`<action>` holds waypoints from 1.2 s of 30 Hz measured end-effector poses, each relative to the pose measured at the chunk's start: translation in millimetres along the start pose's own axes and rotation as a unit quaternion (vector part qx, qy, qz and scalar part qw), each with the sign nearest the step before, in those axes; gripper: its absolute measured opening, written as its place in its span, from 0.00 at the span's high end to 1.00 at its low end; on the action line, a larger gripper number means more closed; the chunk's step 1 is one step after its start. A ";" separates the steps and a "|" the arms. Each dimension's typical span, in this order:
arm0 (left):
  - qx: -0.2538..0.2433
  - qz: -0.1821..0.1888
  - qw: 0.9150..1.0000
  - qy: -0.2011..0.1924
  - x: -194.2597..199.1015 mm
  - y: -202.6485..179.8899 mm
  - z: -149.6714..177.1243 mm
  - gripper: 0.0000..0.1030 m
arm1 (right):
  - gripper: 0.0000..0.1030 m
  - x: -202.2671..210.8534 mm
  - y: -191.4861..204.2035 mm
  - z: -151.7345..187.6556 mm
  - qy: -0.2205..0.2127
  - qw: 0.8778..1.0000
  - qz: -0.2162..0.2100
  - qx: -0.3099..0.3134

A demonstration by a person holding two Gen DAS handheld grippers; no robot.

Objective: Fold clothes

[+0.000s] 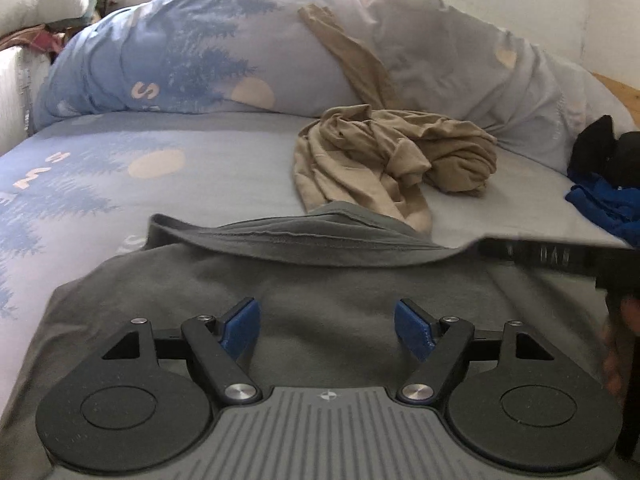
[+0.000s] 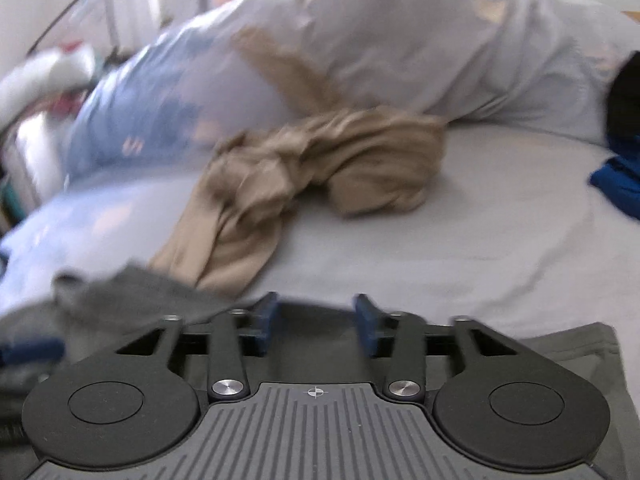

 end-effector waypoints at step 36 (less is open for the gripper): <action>-0.043 0.001 0.998 -0.036 -18.6 29.5 -70.2 0.10 | 0.00 8.1 -8.7 17.3 0.001 0.999 -0.052 -0.001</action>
Point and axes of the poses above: each gripper's, at about its wrist camera, not at the fingertips, and x roughly against the way its jaws point, y to its left, z to its underside, the point moved 7 cm from there along -x, roughly the way its jaws point, and after that the axes turned 12 degrees about z, right-handed, at the moved point
